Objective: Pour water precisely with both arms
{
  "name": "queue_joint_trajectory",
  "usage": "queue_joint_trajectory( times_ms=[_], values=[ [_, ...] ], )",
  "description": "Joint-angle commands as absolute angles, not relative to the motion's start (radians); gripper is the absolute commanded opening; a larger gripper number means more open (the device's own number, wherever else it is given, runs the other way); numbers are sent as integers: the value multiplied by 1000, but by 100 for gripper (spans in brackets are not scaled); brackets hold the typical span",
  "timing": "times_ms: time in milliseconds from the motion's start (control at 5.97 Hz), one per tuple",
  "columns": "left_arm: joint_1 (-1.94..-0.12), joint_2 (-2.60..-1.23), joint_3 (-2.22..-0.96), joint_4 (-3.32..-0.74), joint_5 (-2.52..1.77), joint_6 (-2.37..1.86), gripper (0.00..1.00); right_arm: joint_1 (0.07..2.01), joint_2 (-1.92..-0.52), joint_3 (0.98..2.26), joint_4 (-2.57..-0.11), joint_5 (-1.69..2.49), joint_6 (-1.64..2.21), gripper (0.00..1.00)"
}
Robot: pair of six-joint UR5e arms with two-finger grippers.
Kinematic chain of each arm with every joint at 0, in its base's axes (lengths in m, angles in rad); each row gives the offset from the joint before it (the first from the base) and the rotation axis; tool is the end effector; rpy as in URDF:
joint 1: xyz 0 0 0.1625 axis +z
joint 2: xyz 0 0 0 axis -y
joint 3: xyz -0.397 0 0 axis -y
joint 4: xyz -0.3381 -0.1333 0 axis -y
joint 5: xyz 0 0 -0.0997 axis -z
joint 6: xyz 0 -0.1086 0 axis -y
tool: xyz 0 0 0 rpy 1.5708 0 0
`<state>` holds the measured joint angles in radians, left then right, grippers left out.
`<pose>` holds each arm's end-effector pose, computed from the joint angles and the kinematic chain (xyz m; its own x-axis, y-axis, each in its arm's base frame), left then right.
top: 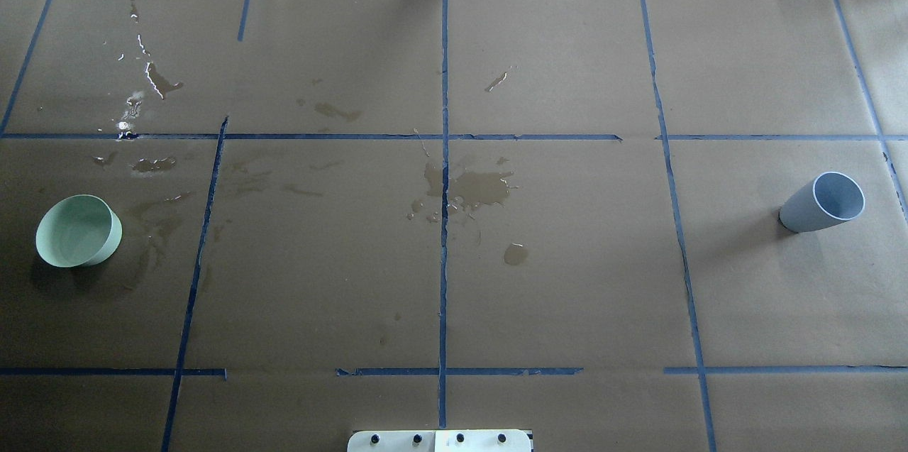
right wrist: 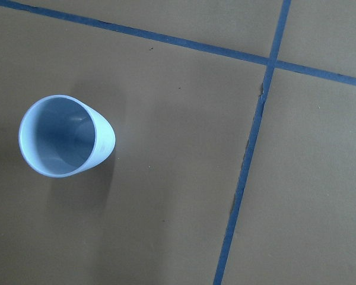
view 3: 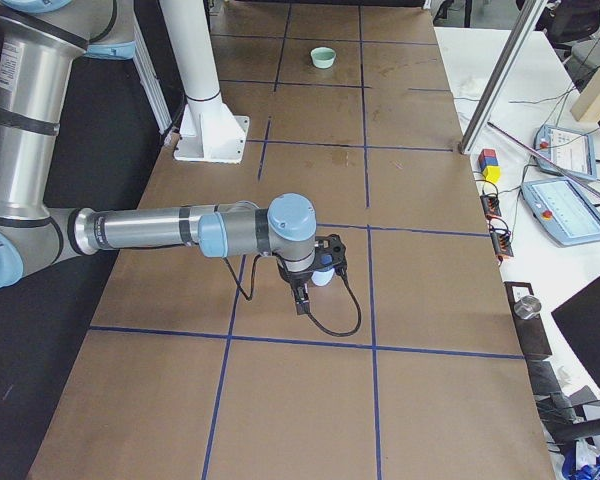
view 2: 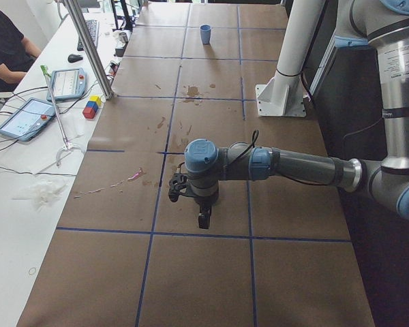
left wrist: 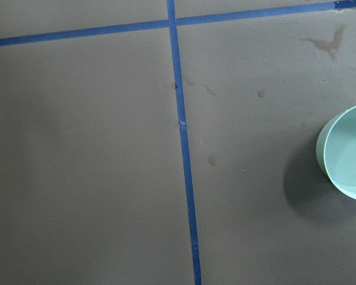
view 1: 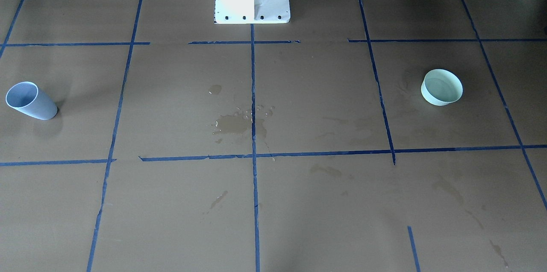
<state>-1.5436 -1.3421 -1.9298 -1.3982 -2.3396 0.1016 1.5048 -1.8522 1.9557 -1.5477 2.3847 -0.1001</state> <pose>-0.0485 -0.3430 0.5874 0.7128 0.0915 -0.6954 -0.1000 0.9946 0.0284 0.0322 -0.3372 0.5703 0.6692 -0.2351 0.7049 0.1330 0.9712 0.1977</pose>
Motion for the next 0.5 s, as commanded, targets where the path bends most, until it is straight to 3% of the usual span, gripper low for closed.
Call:
queue_joint_trajectory(
  times_ms=[0, 335],
  values=[
    [-1543, -1342, -1915, -1399, -2338, 103, 100, 1505, -1833, 1953, -1546, 2390, -100, 100],
    [-1543, -1354, -1913, -1399, -2339, 103, 100, 1505, -1819, 1954, -1548, 2387, -101, 100]
  ],
)
